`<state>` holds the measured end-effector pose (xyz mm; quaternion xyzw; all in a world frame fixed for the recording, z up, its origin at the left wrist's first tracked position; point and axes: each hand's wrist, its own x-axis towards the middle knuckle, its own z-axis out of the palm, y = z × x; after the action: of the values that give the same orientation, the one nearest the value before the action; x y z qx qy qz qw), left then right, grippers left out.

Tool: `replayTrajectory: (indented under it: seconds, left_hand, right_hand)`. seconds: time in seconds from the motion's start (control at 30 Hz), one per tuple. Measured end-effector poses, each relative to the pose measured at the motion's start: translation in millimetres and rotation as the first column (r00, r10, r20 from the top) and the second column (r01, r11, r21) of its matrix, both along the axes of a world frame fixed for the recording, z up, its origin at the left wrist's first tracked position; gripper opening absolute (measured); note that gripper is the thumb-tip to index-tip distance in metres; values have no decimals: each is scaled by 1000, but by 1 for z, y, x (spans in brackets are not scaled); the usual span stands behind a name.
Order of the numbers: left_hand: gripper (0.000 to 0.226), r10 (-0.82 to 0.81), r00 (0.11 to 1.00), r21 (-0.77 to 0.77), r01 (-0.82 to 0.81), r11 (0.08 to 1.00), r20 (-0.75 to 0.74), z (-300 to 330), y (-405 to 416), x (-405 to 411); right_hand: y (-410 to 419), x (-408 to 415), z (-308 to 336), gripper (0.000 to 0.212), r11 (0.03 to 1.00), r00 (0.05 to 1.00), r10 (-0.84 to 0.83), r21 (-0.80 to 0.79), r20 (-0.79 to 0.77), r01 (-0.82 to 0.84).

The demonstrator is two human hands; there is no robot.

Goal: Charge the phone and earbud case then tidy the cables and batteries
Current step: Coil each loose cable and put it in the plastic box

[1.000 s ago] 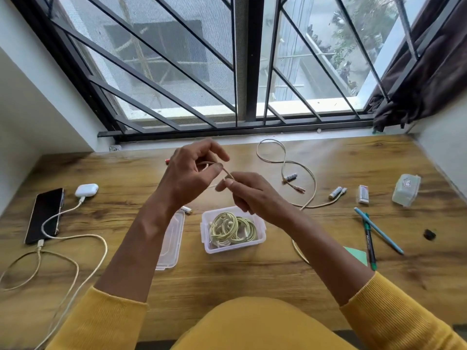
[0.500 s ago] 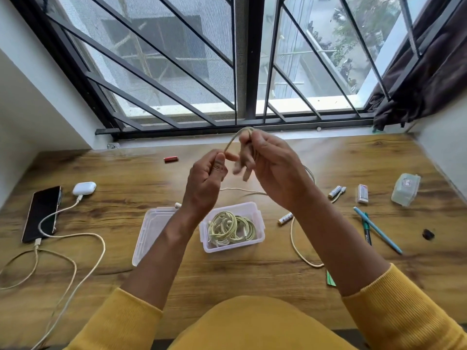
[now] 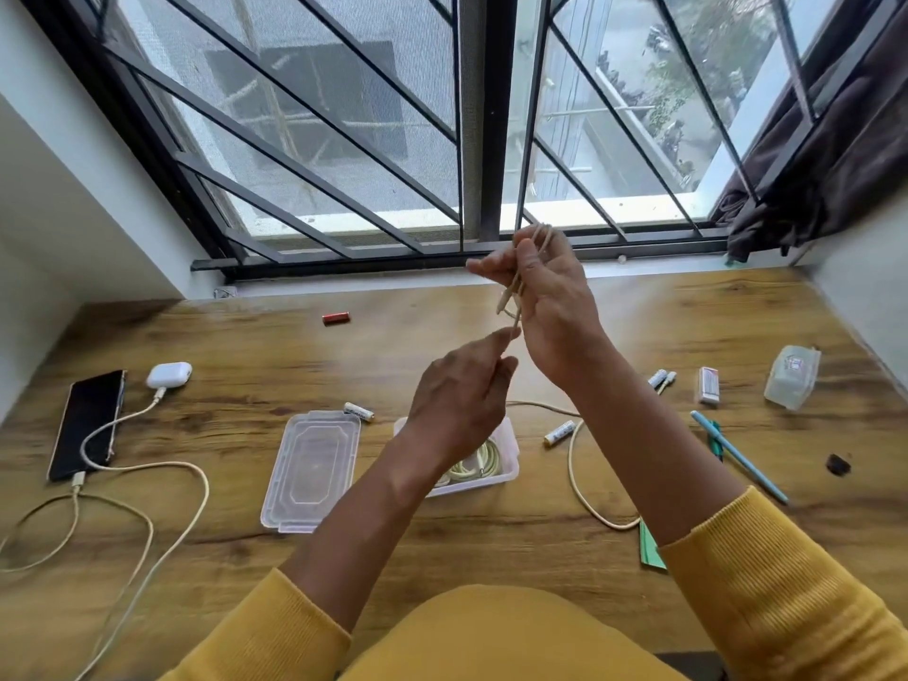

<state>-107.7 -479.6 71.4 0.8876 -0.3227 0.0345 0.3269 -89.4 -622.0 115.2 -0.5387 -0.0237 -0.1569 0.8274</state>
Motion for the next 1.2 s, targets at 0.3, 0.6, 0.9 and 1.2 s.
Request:
replayTrajectory:
  seconds: [0.3,0.6,0.9,1.2]
  left_hand:
    - [30,-25,1000,-123,25,992,3,26,9,33]
    - [31,-26,995,-369,-12,929,-100,31,11,47]
    - [42,-85,994,-123,93,988,70,44,15,59]
    - [14,-110,994,-282,112,953,25,39,27,68]
  right_hand:
    - [-4,-5,-12,15,906,997,-81,-415,18,81]
    - [-3,-9,-15,17,551,984,-175,-828,8,105]
    - [-4,-10,-11,51,532,973,-15,-826,-229,-187]
    - [-24,-13,6,39,748,782,454,-294,-427,-595]
